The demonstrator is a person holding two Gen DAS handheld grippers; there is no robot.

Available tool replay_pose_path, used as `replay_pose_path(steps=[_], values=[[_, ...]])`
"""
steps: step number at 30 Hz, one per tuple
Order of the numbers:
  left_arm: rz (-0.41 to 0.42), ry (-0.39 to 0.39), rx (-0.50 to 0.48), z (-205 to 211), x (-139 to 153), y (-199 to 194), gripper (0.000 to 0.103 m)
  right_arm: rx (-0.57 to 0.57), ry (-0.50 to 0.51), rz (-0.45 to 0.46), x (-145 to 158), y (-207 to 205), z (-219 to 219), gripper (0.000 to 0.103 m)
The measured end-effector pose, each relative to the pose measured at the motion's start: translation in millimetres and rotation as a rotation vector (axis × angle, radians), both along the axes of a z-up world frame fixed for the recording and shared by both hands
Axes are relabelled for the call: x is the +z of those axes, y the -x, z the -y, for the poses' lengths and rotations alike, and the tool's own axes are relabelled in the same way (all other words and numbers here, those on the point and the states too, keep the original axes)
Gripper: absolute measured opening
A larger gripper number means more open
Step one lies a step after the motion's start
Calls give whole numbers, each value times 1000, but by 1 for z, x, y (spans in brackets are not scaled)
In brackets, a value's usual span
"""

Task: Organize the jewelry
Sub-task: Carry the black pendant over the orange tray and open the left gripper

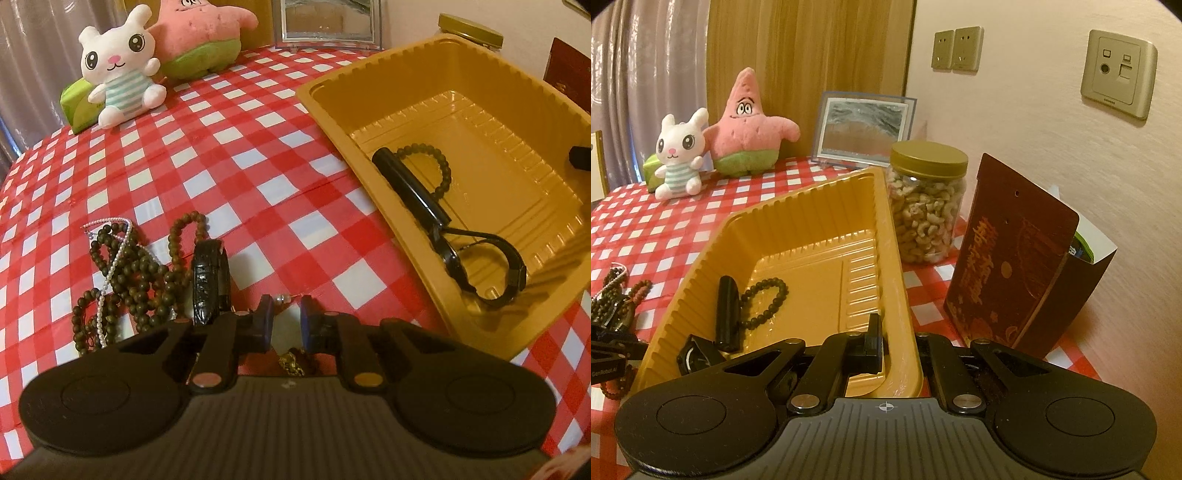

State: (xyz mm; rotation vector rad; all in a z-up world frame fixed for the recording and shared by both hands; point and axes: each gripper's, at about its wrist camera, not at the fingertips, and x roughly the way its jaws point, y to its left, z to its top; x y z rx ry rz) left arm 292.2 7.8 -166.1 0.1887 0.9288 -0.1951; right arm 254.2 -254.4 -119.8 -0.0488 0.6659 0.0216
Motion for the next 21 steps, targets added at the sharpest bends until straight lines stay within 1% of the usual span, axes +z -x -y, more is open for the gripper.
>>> replay_pose_path(steps=[4,7,13,17,21], values=[[4,-9,-16,1,0,-2,13,1,1,-1,0,-1,-1,5],[4,-9,-25,1,0,-2,7,2,3,-1,0,-1,-2,5],[5,7,-6,1,3,1,7,3,2,0,0,-1,-1,5],[29,30,17,-1,17,6,7,7,2,0,0,-2,-3,5],[62,78,26,1,40,9,7,12,0,1,1,-2,-4,5]])
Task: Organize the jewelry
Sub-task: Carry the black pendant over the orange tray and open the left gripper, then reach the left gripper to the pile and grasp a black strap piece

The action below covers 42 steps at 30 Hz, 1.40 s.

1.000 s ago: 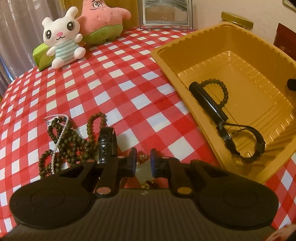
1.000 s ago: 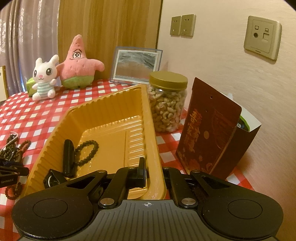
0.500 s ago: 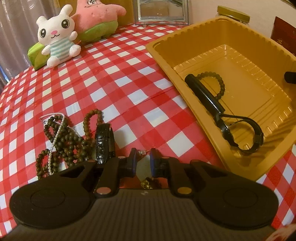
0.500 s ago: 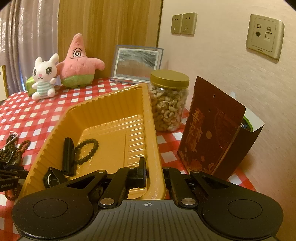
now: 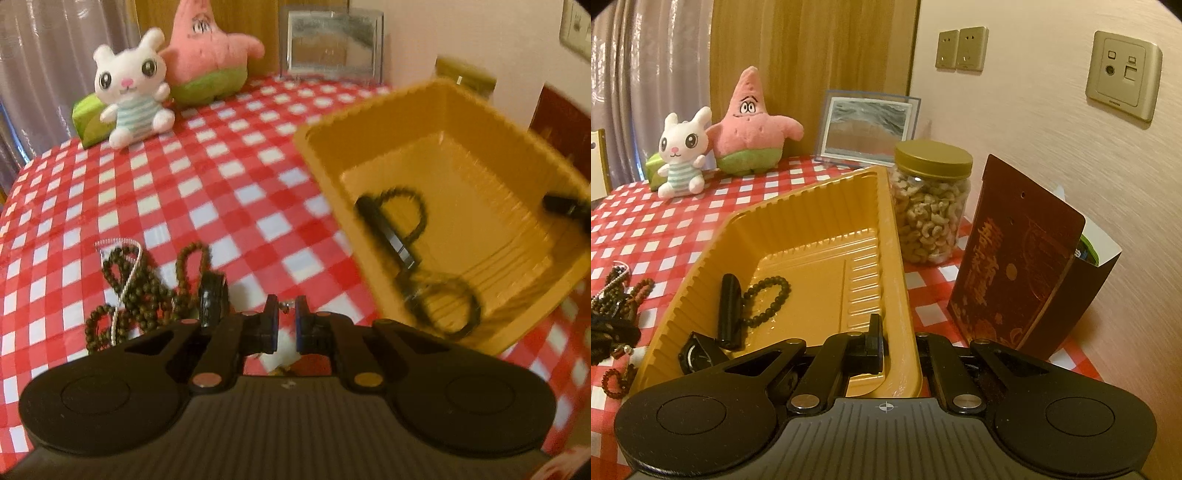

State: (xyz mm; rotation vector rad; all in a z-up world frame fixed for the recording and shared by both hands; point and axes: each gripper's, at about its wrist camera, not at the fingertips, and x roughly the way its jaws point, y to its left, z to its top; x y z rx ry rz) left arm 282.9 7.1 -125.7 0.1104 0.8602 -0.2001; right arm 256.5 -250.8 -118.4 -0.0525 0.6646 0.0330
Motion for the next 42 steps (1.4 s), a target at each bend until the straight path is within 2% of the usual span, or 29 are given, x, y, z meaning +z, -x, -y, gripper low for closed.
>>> replay_pose_path(steps=[6,8,12,24,26,28,37,42], values=[[1,107,-36,21,25,-5,7,15,-6,8,1,-1,-1,4],[-10,150,-56,32,26,-9,7,25,-9,13,3,-2,-3,4],[-32,183,-89,52,21,-16,7,43,-12,24,3,-5,-5,4],[-82,190,-107,81,4,-38,8,59,-18,30,0,-10,-1,4],[-78,202,-96,80,6,-36,15,60,-15,29,0,-11,-1,4],[-68,205,-88,78,10,-34,19,59,-14,29,0,-11,0,4],[11,250,7,44,36,-15,20,62,-8,36,-2,-15,0,4],[47,211,98,13,41,0,20,65,-6,38,-3,-16,1,4]])
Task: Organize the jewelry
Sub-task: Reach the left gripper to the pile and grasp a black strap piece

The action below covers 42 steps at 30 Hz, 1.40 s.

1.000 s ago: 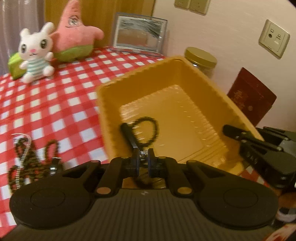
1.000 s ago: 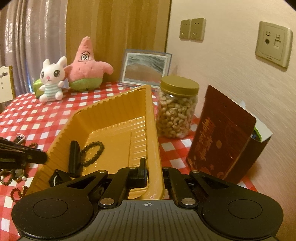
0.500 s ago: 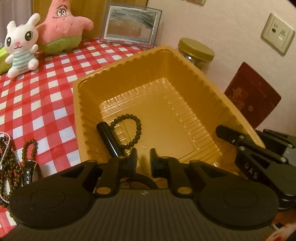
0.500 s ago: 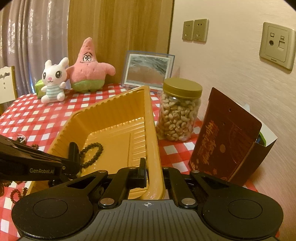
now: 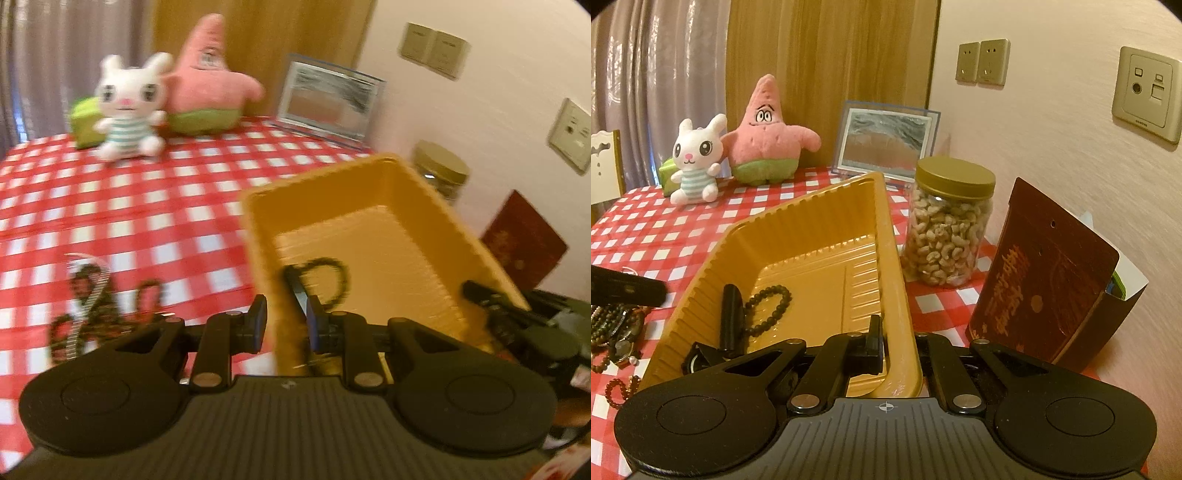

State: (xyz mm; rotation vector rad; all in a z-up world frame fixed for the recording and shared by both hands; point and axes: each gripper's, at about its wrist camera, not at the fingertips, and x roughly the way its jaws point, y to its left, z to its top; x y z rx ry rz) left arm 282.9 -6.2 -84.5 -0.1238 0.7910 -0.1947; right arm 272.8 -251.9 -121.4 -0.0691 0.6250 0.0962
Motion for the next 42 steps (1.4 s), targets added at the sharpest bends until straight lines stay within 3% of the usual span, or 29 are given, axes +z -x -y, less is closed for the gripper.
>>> replay_pose_path(steps=[9,26,42], values=[[-74,-66,109,-41,-26,17,20,1,3,-4,-2,-2,0,4],[-167,-131,72,-37,-68,5,16,-3,10,-18,-3,-5,0,5],[-142,-175,50,-31,-74,-10,9,-1,14,-22,-5,-8,-2,4]])
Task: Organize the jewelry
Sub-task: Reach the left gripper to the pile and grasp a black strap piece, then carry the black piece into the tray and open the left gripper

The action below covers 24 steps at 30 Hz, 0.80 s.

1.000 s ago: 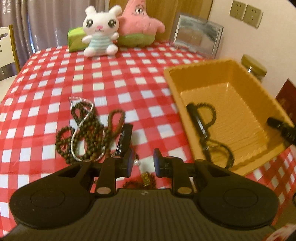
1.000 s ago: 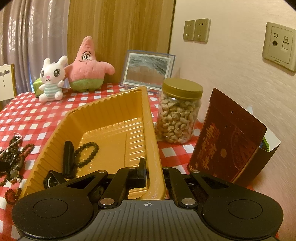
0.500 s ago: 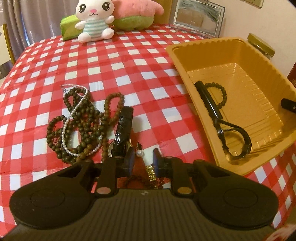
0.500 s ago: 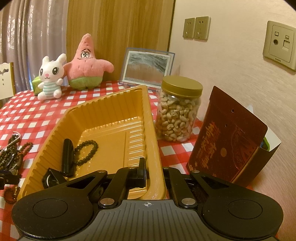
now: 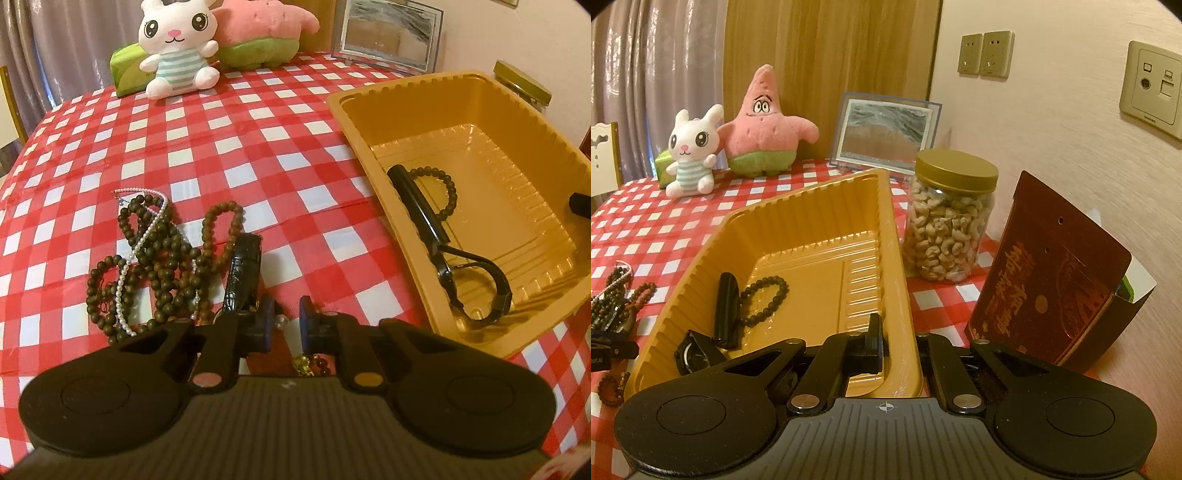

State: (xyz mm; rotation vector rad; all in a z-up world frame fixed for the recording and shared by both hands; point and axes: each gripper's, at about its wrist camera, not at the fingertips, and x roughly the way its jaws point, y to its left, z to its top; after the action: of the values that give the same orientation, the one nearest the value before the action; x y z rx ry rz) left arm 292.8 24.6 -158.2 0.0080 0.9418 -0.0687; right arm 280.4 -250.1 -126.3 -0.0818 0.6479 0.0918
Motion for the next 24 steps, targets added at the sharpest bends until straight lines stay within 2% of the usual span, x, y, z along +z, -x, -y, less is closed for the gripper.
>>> replay_pose_path(steps=[4,15,24], values=[[-17,0,1,-1,-2,-1,7,0,0,0,0,0,0,4],[1,-73,-44,8,-4,-2,5,-1,0,-2,0,-1,-1,4],[45,-57,-61,11,13,9,2,-1,-1,-2,0,0,0,4]])
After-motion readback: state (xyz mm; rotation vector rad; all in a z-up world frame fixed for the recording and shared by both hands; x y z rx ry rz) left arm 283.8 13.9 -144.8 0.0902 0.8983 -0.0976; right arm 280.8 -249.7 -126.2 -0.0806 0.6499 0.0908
